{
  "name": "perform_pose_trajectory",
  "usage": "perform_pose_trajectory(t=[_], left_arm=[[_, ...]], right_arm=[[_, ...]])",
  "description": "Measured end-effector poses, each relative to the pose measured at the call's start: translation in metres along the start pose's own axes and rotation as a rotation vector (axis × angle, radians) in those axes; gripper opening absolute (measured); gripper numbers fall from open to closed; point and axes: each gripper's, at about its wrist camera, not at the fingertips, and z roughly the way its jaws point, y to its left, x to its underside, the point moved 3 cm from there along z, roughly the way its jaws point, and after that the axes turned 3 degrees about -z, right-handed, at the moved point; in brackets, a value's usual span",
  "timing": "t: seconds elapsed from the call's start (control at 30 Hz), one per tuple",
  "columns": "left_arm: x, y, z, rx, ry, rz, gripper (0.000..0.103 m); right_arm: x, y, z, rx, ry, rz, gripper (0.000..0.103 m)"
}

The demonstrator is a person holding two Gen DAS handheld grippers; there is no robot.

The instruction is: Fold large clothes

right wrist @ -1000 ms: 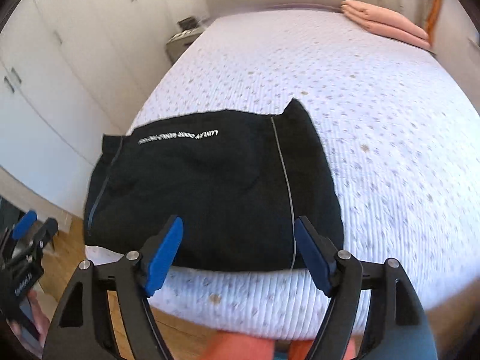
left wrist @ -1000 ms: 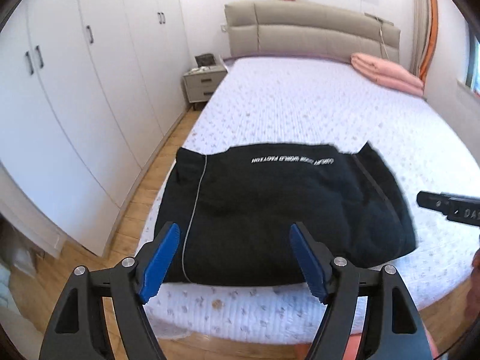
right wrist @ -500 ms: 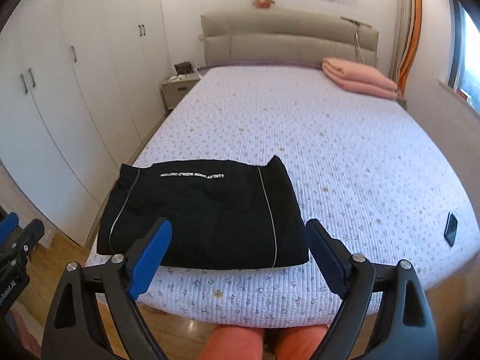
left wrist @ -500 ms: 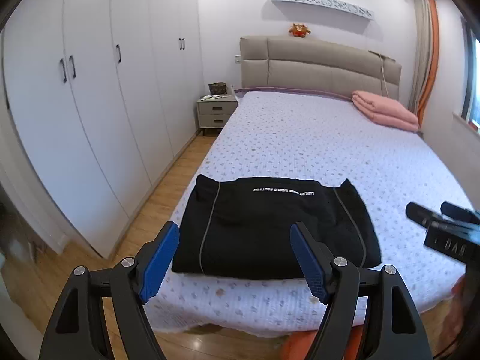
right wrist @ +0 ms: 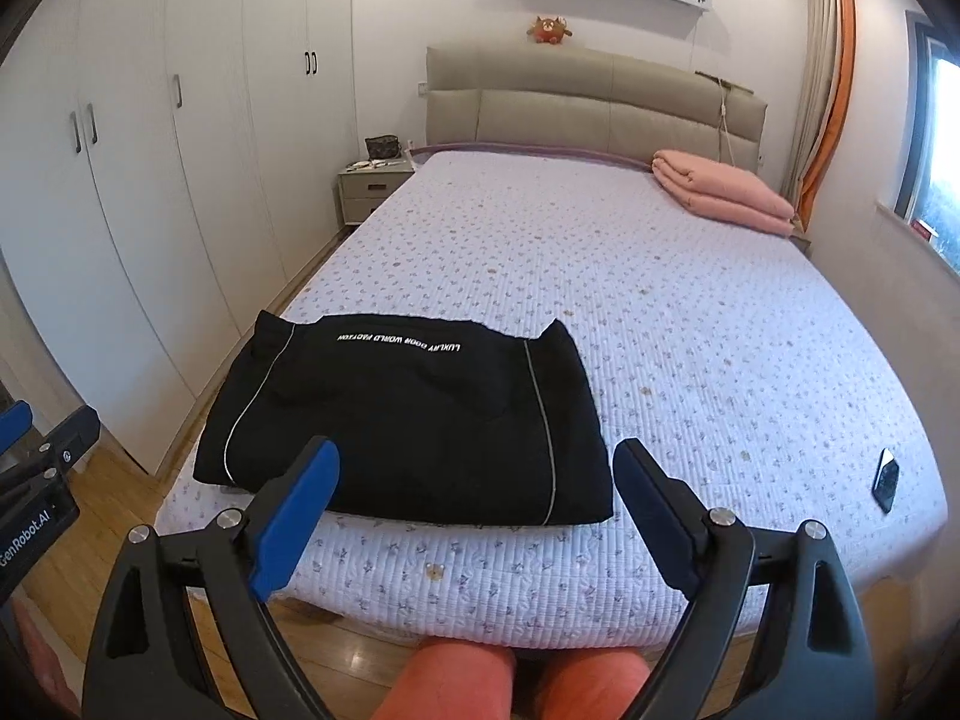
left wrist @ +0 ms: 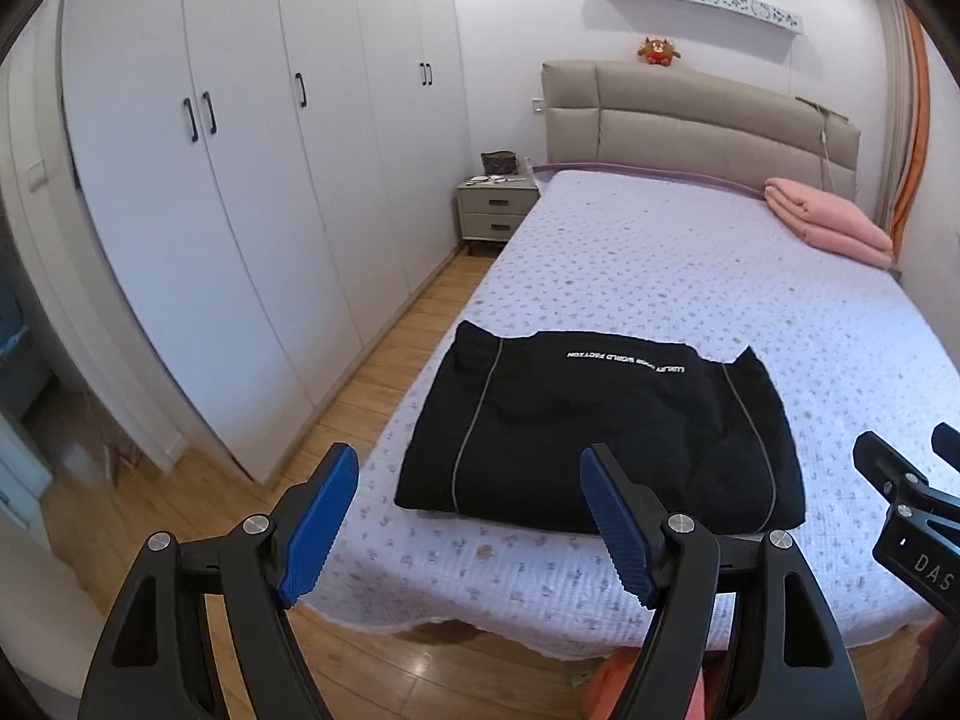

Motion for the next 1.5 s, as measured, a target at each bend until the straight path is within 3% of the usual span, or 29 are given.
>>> perform_pose_trajectory(t=[0.4, 0.77, 1.5], left_arm=[[0.002, -0.015, 0.010, 0.001, 0.015, -0.002, 0.078], [0.002, -0.032, 0.020, -0.035, 0.007, 0.075, 0.078], [-0.001, -0.035, 0.024, -0.008, 0.023, 0.081, 0.078]], right_arm=[[0.004, -0.018, 0.020, 0.014, 0.038, 0.024, 0.094], [0.007, -0.024, 0.038, 0.004, 0.083, 0.036, 0.094], [0.006, -0.030, 0.044, -0.005, 0.097, 0.044, 0.094]])
